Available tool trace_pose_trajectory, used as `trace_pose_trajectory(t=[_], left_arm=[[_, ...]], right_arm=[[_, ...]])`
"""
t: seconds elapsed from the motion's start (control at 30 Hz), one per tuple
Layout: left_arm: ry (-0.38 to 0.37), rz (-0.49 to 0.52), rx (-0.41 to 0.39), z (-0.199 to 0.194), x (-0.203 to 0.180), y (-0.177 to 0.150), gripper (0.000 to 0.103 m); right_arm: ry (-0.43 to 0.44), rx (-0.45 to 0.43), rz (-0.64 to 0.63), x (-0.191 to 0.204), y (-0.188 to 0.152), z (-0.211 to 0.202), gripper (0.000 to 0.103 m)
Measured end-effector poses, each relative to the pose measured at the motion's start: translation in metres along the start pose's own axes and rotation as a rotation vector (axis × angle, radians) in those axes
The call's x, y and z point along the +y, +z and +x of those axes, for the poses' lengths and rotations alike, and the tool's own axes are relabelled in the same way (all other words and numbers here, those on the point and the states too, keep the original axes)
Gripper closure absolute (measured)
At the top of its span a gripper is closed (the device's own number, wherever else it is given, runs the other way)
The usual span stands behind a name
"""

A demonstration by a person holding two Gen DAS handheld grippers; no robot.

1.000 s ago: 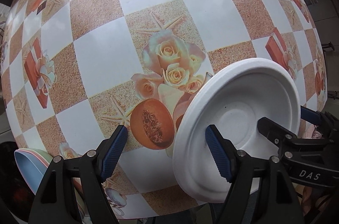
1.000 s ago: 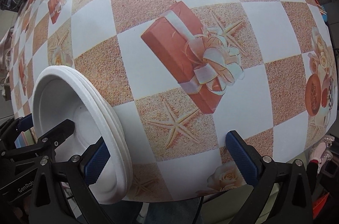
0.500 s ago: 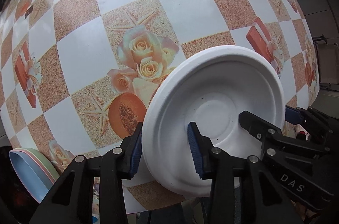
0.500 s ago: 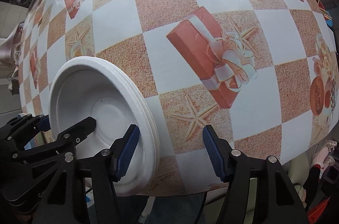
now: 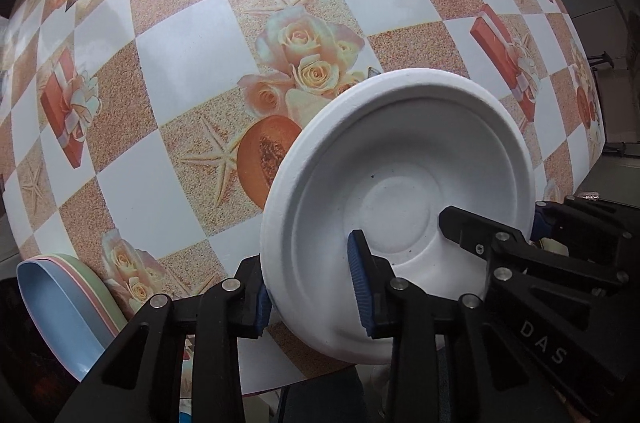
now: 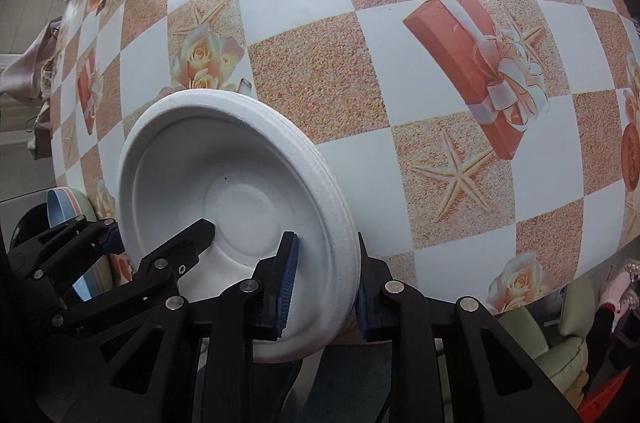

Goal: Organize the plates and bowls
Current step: 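Lift the bowl stack with both grippers and carry it over the blue plate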

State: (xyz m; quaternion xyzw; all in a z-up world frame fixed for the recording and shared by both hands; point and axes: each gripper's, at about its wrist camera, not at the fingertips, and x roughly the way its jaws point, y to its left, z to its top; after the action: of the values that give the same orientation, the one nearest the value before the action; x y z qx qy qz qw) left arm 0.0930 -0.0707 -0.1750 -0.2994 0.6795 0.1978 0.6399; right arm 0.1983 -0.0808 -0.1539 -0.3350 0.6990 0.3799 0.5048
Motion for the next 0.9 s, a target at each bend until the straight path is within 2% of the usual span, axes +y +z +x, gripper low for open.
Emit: trace_pose_trajectory(t=[0.43,0.5,0.9], left_arm=[[-0.007,-0.098,-0.008,0.004,0.051,-0.041,0.066],[-0.007,-0.111,-0.010,0.004,0.058,-0.048,0.066],[-0.019,-0.173,-0.015,-0.006,0.095,-0.088,0.066]], right_arm=[[-0.014,0.027,-0.102,0.076,-0.018,0.015,0.076],[-0.017,0.028,-0.117,0.106,-0.025,0.020,0.076],[-0.037,0.037,-0.200,0.203,-0.037,0.051,0.076]])
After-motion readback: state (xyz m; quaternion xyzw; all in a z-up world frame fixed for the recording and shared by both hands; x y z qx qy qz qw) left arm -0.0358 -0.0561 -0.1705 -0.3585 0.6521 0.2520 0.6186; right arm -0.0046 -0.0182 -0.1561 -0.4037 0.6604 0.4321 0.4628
